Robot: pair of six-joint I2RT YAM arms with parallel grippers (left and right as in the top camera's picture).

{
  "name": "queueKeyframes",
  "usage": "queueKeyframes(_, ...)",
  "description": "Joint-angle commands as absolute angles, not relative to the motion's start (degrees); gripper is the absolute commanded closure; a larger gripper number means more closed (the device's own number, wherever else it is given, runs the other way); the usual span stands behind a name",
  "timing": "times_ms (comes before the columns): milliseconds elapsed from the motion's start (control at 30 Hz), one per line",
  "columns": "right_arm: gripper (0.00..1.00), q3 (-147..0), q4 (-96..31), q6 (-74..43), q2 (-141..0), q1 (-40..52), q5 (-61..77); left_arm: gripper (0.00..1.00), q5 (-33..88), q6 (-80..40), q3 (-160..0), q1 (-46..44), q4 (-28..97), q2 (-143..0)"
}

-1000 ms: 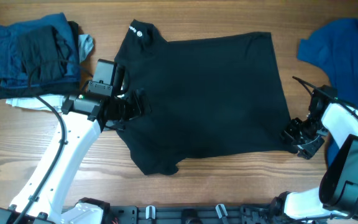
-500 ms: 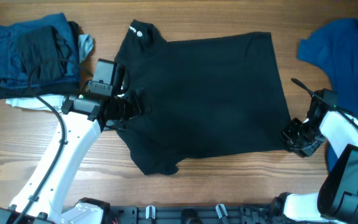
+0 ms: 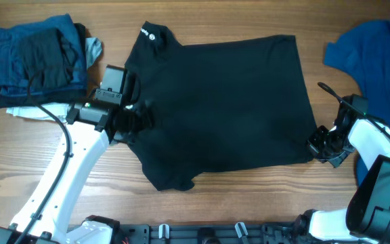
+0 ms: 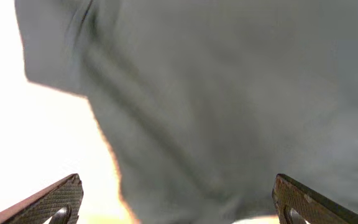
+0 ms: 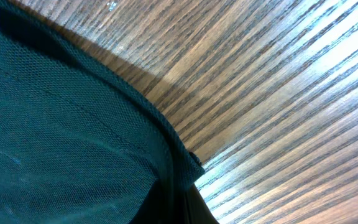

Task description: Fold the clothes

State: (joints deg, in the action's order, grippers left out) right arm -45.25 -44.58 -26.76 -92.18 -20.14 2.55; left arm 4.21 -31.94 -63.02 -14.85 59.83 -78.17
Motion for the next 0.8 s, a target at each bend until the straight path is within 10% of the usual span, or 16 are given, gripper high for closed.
queueKeyframes(0,0.95,-45.1,-44.3,-26.9,-94.2,-20.5,-1.9,0.02,5.1,-35.1,-63.2,-15.9,66.6,-80.0)
queueKeyframes(200,0.94,-45.1,-44.1,-26.7,-94.2,-20.5,-1.9,0.05,8.5,-35.2,-55.3,-18.8,67.2,-80.1)
queueKeyframes(400,0.94,-45.1,-44.2,-25.7,-94.2,-20.5,-1.9,0.28,14.2,-35.2,-45.3,-20.0,61.5,-80.1)
queueKeyframes(767,0.92,-45.1,-44.2,-25.6,-94.2,-20.5,-1.9,0.25,16.1,-36.8,-37.0,-23.5,51.0,-80.1)
